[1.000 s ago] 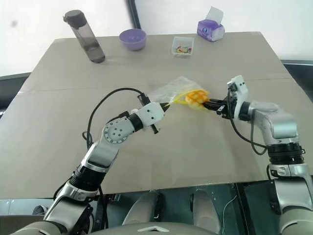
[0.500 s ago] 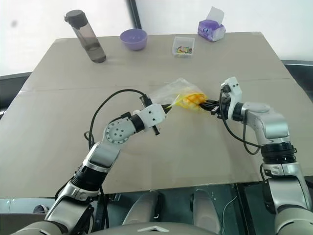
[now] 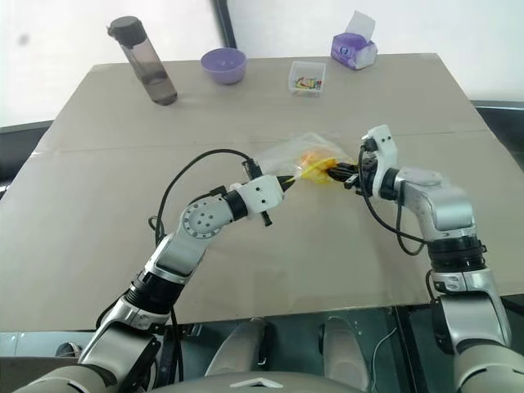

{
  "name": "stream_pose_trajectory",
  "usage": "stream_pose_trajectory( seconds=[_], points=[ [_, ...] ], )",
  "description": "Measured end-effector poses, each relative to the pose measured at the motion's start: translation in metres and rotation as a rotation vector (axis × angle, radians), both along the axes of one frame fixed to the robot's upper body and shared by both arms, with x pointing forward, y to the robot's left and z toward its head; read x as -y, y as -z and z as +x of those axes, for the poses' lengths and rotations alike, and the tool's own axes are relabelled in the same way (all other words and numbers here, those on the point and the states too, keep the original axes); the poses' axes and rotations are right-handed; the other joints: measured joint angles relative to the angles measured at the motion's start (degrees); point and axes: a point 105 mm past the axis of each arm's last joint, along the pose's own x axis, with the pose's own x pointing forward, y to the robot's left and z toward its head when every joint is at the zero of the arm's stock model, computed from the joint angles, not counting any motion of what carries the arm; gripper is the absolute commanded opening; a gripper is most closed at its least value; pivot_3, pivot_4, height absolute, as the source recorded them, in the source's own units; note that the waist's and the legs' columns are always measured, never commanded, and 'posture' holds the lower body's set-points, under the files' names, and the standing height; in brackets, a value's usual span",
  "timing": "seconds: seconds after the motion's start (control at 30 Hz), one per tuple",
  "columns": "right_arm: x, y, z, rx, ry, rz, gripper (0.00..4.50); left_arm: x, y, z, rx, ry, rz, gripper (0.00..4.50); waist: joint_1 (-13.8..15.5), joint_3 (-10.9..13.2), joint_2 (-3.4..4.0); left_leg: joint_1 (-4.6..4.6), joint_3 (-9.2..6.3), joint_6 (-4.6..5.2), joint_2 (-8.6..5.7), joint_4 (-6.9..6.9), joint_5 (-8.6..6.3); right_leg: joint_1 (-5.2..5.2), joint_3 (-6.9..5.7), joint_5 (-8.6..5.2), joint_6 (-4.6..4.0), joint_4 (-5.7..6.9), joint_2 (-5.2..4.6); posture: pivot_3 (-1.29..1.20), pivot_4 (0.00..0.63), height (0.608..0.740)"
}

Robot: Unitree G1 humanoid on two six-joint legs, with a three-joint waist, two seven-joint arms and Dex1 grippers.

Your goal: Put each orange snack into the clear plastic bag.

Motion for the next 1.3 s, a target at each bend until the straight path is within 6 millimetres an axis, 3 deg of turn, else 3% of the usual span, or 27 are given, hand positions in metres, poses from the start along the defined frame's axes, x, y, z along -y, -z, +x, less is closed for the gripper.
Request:
stream_pose_trajectory(
  seconds=[0.1,0.17,0.23,0.27,0.3,0.37,0.43,0.53,0.63,0.8,0.93,1.03,1.3],
  points=[
    [0.011,0.011,0.012,-0.009,0.09,-0.046,0.03,0.0,0.0,0.0,-0.001,0.002,-0.003,0.0,0.16,0.0,0.0,0.0,-0.01,0.0,-0.02,0.03,0.0,0.01,0.0,0.0,0.0,0.02,-0.01,0.0,0.15,0.74],
    [0.004,0.011,0.01,-0.024,0.065,-0.015,0.03,0.0,0.0,0.0,-0.001,0.001,-0.002,0.0,0.11,0.0,0.0,-0.01,-0.02,0.0,-0.01,0.02,0.0,-0.01,-0.01,0.0,0.0,0.02,0.0,0.0,0.15,0.74],
    [-0.019,-0.004,-0.001,0.008,-0.036,0.052,0.03,0.001,-0.001,0.0,-0.002,0.004,-0.008,0.0,-0.19,0.0,0.01,0.0,0.0,0.0,0.01,-0.02,0.0,-0.04,0.03,0.0,0.0,0.02,0.02,0.0,0.15,0.74],
    [-0.019,-0.005,0.0,0.012,-0.031,0.048,0.03,0.001,-0.001,0.0,-0.002,0.004,-0.007,0.0,-0.14,0.0,0.0,0.0,0.0,0.0,0.01,-0.02,0.0,-0.02,0.02,0.0,0.0,0.02,0.02,0.0,0.15,0.74],
    [-0.017,-0.005,0.005,0.022,-0.001,0.025,0.03,0.001,0.0,0.0,-0.002,0.004,-0.007,0.0,-0.07,0.0,0.0,0.02,-0.01,-0.01,-0.01,-0.01,0.0,-0.01,0.01,0.0,0.0,0.02,0.0,0.0,0.15,0.74],
    [0.0,0.014,0.024,0.009,0.141,-0.086,0.03,0.001,0.0,0.0,-0.002,0.004,-0.007,0.0,0.38,-0.01,0.01,0.02,-0.04,-0.01,-0.04,0.06,0.0,0.02,-0.01,0.0,0.0,0.03,-0.01,0.0,0.15,0.74],
    [-0.002,0.021,0.019,-0.022,0.119,-0.065,0.03,0.0,0.0,0.0,-0.003,0.002,-0.006,0.0,0.46,0.0,0.01,-0.04,-0.06,-0.01,-0.03,0.06,0.01,-0.02,-0.02,0.0,0.0,0.01,-0.01,0.0,0.15,0.74],
    [-0.023,0.012,0.011,-0.006,0.034,-0.012,0.03,0.003,0.0,-0.001,-0.005,0.008,-0.012,0.0,-0.29,-0.01,0.03,0.01,0.04,-0.01,-0.01,-0.03,0.01,-0.05,0.06,0.0,0.0,0.01,0.0,0.0,0.15,0.74],
    [-0.012,0.015,0.018,-0.005,0.092,-0.03,0.03,0.003,0.001,-0.002,-0.006,0.009,-0.007,0.0,0.01,-0.01,0.03,0.03,-0.01,-0.01,-0.02,-0.01,0.01,-0.02,0.03,0.0,0.0,0.03,0.0,0.0,0.15,0.74],
    [-0.017,0.011,0.015,-0.006,0.066,0.01,0.03,0.002,0.001,-0.001,-0.007,0.007,-0.004,0.0,0.02,-0.01,0.03,0.01,0.0,-0.01,-0.02,-0.01,0.01,-0.03,0.03,0.0,0.0,0.02,0.0,0.0,0.15,0.74],
    [-0.005,0.014,0.022,-0.003,0.141,-0.013,1.32,0.002,0.001,-0.001,-0.009,0.005,-0.004,0.0,0.04,-0.01,0.03,0.01,-0.01,-0.01,-0.02,-0.01,0.01,-0.03,0.03,0.0,0.0,0.02,0.0,0.0,0.15,0.74],
    [0.0,0.013,0.021,0.004,0.142,-0.027,2.65,0.002,0.002,-0.001,-0.01,0.0,-0.006,0.0,0.02,-0.01,0.03,0.01,0.0,-0.01,-0.02,-0.01,0.01,-0.03,0.03,0.0,0.0,0.02,0.0,0.0,0.15,0.74],
    [0.014,0.018,-0.014,-0.025,0.001,-0.102,2.65,-0.005,0.001,0.004,-0.006,-0.048,-0.012,0.0,0.16,-0.01,0.03,-0.01,-0.02,0.2,-0.03,0.01,-0.12,-0.01,0.01,0.0,0.0,0.0,0.0,0.0,0.15,0.74]
  ],
)
